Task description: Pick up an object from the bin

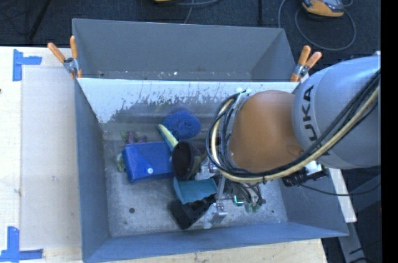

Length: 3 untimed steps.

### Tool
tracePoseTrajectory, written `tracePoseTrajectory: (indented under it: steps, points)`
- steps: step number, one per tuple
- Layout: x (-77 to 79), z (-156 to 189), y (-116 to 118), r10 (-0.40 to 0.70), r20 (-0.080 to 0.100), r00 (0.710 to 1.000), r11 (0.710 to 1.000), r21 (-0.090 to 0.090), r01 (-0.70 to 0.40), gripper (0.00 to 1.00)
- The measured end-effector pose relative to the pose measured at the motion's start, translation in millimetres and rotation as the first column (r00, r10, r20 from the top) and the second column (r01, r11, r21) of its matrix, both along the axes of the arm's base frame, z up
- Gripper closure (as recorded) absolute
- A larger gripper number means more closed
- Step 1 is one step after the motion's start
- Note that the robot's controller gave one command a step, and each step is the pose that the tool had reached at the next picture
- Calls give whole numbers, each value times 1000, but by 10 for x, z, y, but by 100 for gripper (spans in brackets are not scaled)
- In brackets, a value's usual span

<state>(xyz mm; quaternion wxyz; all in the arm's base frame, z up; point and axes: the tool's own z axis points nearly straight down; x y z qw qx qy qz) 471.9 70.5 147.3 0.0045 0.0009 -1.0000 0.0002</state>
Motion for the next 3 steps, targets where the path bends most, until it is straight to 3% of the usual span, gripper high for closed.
tracePoseTrajectory:
  steps: [1,2,3]
  points:
    - [14,25,-3,-3,5,1000,1000,1,3,0]
    - [337,-449,-252,2,50,999,1000,16,-3,0]
    - [264,-561,-308,-5,28,1000,1000,3,5,0]
